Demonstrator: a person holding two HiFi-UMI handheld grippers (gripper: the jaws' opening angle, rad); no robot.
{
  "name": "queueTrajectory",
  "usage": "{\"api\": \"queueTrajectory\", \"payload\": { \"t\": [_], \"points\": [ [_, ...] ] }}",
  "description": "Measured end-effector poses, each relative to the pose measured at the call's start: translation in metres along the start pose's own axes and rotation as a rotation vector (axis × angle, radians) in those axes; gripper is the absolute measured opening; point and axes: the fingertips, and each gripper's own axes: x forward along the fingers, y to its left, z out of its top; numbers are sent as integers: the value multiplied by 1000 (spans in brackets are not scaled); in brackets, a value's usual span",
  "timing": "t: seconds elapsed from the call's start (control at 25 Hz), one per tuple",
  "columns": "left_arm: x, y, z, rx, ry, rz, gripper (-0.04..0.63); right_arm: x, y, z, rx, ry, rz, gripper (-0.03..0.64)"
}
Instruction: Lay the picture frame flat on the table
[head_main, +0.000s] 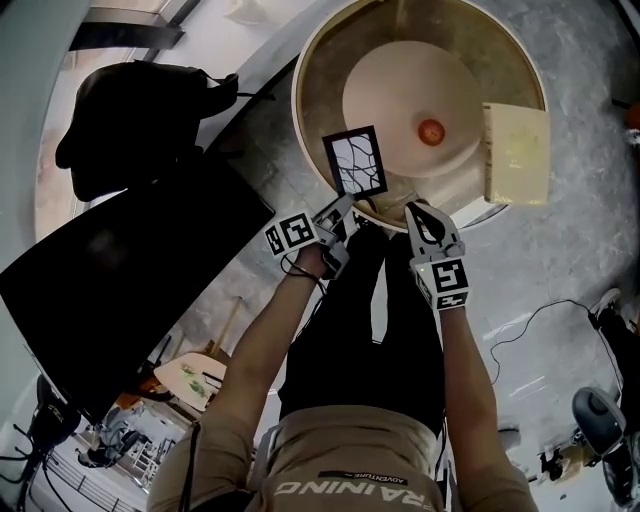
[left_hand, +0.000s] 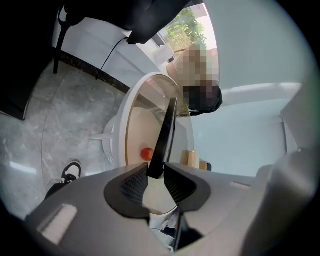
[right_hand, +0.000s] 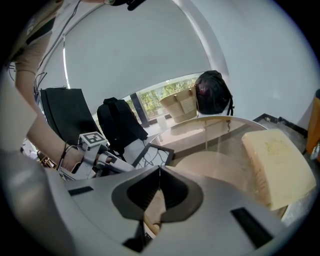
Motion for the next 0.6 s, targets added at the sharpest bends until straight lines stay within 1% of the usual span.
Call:
{"api": "queueTrajectory", "payload": {
  "t": [0.12,0.32,0.36,0.6],
  "points": [
    [-2,8,2,11,-17,84,99,-2,0,-4,10,3,8,8],
    [-5,26,2,22,-32,197,121,-3,1,-13,19,17,25,8],
    [-6,30,2,22,-33,208,121,-3,1,-13,22,17,29,8],
    [-11,36,5,7,-51,204,121,-9,4,-12,9,17,49,8]
  ]
}}
